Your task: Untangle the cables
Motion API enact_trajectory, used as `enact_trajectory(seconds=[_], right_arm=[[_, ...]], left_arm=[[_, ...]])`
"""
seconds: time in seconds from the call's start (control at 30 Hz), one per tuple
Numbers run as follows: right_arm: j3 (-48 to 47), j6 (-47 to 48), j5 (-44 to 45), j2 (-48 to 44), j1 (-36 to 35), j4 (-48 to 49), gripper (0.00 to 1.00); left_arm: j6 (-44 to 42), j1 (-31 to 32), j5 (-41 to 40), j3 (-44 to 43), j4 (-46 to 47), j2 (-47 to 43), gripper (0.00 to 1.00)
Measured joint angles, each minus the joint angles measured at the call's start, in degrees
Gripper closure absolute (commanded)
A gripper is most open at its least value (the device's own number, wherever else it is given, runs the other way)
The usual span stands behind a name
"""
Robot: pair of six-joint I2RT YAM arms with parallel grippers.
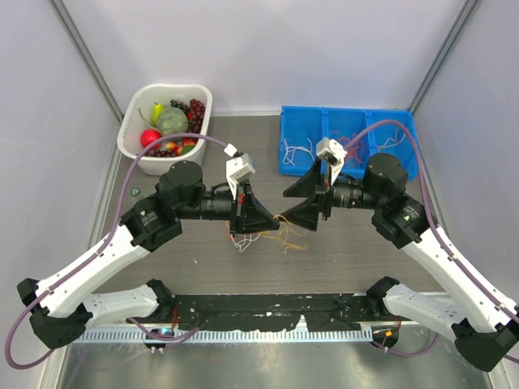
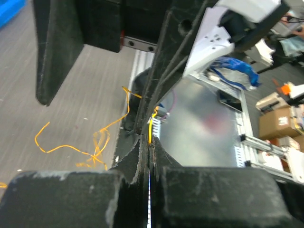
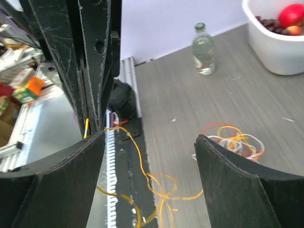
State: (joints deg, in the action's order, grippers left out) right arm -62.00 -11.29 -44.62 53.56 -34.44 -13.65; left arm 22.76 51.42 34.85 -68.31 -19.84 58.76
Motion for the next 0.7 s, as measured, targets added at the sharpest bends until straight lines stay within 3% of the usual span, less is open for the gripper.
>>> enact_trajectory(seconds=[0.23, 0.4, 0.47, 0.7], right_arm=[[9.79, -8.57, -8.37, -4.52, 0.04, 13.46, 0.19], [11.30, -10.80, -6.73, -5.77, -0.35, 15.85, 0.20], [10.78, -9.79, -1.07, -6.93, -0.74, 12.20, 0.21], [2.86, -4.52, 35.78, -6.45, -1.40, -6.01, 0.21]], left_arm=[[3.63, 0.07, 4.04, 0.79, 4.98, 0.11, 1.00], [5.40, 0.28, 4.02, 0.79, 6.36, 0.33, 1.00], [5.33, 0.22, 2.01, 0.79, 6.23, 0.33, 1.00], [5.11, -0.11, -9.18, 0.28, 3.34, 0.63, 1.00]])
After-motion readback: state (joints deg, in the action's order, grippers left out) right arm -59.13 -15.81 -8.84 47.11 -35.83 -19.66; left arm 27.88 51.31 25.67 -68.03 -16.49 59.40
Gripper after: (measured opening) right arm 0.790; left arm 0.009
